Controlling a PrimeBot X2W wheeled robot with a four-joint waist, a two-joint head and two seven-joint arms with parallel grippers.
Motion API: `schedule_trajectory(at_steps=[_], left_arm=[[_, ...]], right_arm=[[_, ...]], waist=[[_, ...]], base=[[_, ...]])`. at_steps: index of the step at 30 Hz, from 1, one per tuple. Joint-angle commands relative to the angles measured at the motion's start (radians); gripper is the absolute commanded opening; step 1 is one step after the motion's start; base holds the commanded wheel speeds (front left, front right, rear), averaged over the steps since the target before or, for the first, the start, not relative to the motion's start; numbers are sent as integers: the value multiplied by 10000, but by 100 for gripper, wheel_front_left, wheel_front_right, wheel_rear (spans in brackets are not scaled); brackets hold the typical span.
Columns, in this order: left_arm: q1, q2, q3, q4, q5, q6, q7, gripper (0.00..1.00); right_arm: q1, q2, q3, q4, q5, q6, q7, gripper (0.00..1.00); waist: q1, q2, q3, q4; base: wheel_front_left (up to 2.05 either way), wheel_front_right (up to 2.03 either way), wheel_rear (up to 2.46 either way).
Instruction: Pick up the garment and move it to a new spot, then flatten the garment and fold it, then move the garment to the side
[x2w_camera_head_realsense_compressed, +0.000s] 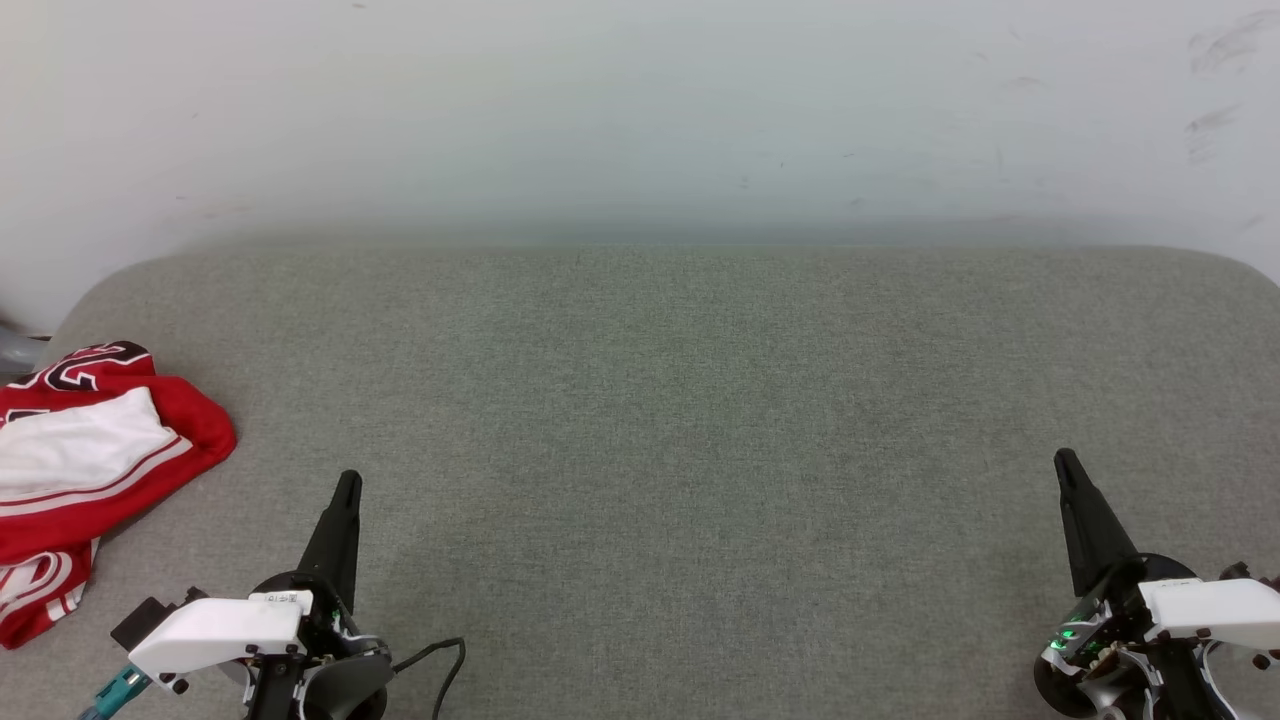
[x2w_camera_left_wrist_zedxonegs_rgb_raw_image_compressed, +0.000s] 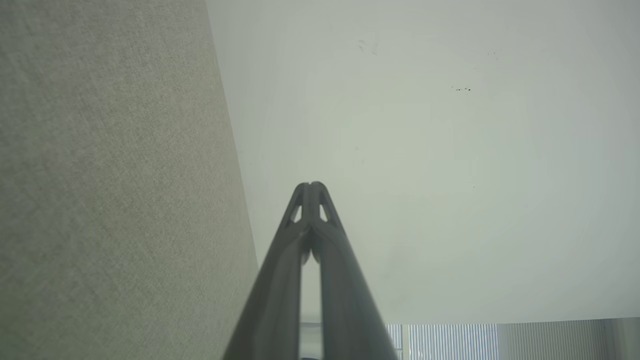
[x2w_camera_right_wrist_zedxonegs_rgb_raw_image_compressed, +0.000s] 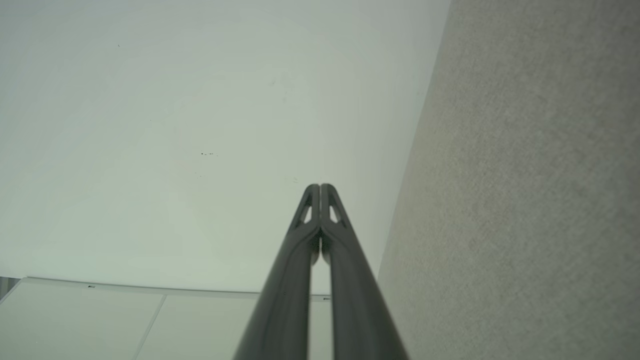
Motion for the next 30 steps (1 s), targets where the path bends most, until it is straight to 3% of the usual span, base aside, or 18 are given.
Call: schedule_trajectory(at_steps=[1,27,28,30], left_arm=[[-61,-13,26,-7,8,-28,27,0],[-60,-13,24,-7,6,-28,25,0],[0,0,-1,0,2,0,-7,100],[101,-15,-32,155,4,2,-19,100]], right_arm=[[-119,36,-11,9,-59,-7,18,0],[-120,37,-10,9,-59,-7,17,0],[1,0,1,1,-3,0,-7,100],[121,4,16,158,0,0,-15,100]], waist=[[0,0,0,0],[0,0,0,0],[0,0,1,0],[0,0,1,0]], base=[[0,0,0],[0,0,0],[0,0,0],[0,0,0]])
